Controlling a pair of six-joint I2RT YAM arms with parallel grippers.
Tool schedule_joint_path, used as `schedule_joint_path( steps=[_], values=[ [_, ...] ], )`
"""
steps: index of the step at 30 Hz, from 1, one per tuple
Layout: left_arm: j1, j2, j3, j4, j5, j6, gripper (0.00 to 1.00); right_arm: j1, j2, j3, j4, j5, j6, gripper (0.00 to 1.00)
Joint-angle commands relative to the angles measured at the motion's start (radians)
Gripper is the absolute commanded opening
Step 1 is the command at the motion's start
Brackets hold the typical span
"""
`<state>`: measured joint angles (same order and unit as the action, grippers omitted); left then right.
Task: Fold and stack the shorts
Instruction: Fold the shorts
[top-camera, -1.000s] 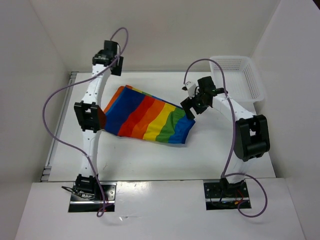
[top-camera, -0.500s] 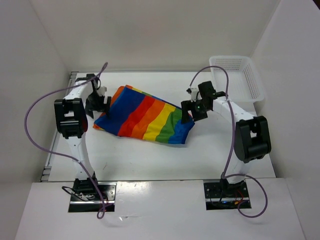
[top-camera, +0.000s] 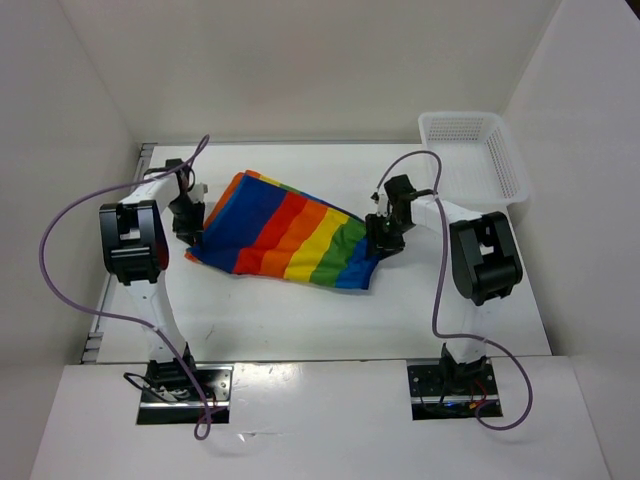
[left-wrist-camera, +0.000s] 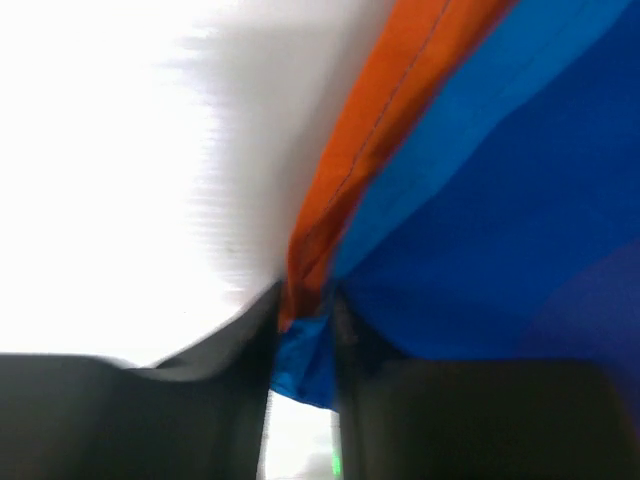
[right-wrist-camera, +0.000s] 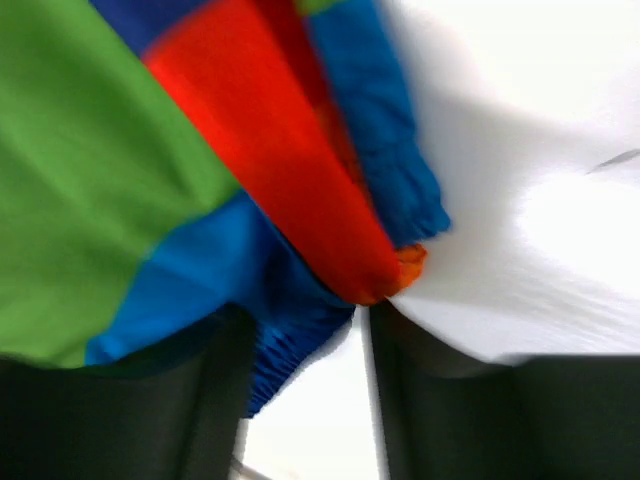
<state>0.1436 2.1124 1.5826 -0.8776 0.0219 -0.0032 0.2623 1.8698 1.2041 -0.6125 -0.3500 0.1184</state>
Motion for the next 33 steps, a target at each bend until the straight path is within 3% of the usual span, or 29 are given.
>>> schedule_joint_path(
  steps=[1, 2, 3, 5, 9, 11, 12, 13, 14, 16, 17, 18, 20, 22, 25, 27, 29, 33],
  values=[
    [-0.004, -0.015, -0.048, 0.02, 0.016, 0.003, 0.26, 0.008, 0.019, 0.105, 0.112, 0.208, 0.038, 0.44],
    [-0.004, -0.015, -0.049, 0.02, 0.027, 0.003, 0.23, 0.008, 0.031, 0.127, 0.121, 0.288, 0.023, 0.32],
    [-0.013, -0.015, -0.049, 0.009, 0.064, 0.003, 0.2, 0.008, 0.041, 0.147, 0.131, 0.324, 0.007, 0.27],
    [-0.025, -0.041, -0.058, -0.001, 0.102, 0.003, 0.14, 0.008, 0.051, 0.204, 0.16, 0.373, -0.06, 0.2],
    [-0.076, -0.08, -0.081, -0.001, 0.2, 0.003, 0.14, 0.008, 0.06, 0.313, 0.2, 0.443, -0.134, 0.13],
    [-0.076, -0.107, -0.09, -0.001, 0.266, 0.003, 0.14, 0.008, 0.06, 0.348, 0.2, 0.444, -0.152, 0.17],
    [-0.085, -0.108, -0.09, -0.001, 0.28, 0.003, 0.14, 0.008, 0.06, 0.362, 0.2, 0.444, -0.152, 0.25],
    [-0.085, -0.117, -0.09, -0.001, 0.28, 0.003, 0.18, 0.008, 0.06, 0.382, 0.2, 0.415, -0.161, 0.55],
    [-0.085, -0.126, -0.09, -0.001, 0.28, 0.003, 0.22, 0.008, 0.06, 0.382, 0.2, 0.402, -0.174, 0.62],
    [-0.085, -0.164, -0.122, -0.001, 0.27, 0.003, 0.32, 0.008, 0.032, 0.393, 0.189, 0.388, -0.183, 0.77],
    [-0.072, -0.181, -0.134, -0.001, 0.27, 0.003, 0.47, 0.008, 0.02, 0.393, 0.189, 0.379, -0.201, 0.81],
    [-0.062, -0.196, -0.144, 0.009, 0.27, 0.003, 0.55, 0.008, -0.006, 0.382, 0.189, 0.379, -0.212, 0.83],
    [-0.035, -0.238, -0.144, 0.043, 0.26, 0.003, 0.72, 0.008, -0.032, 0.358, 0.189, 0.407, -0.232, 0.85],
    [-0.035, -0.258, -0.098, 0.064, 0.26, 0.003, 0.73, 0.008, -0.063, 0.324, 0.189, 0.451, -0.25, 0.86],
    [-0.035, -0.238, 0.029, 0.095, 0.315, 0.003, 0.73, 0.008, -0.087, 0.276, 0.201, 0.46, -0.276, 0.85],
    [-0.047, -0.175, 0.135, 0.108, 0.329, 0.003, 0.69, 0.008, -0.096, 0.23, 0.201, 0.415, -0.29, 0.79],
    [-0.07, -0.132, 0.178, 0.108, 0.329, 0.003, 0.62, 0.008, -0.097, 0.2, 0.188, 0.366, -0.29, 0.72],
    [-0.099, 0.001, 0.234, 0.118, 0.311, 0.003, 0.59, 0.008, -0.086, 0.131, 0.178, 0.286, -0.338, 0.64]
  ],
)
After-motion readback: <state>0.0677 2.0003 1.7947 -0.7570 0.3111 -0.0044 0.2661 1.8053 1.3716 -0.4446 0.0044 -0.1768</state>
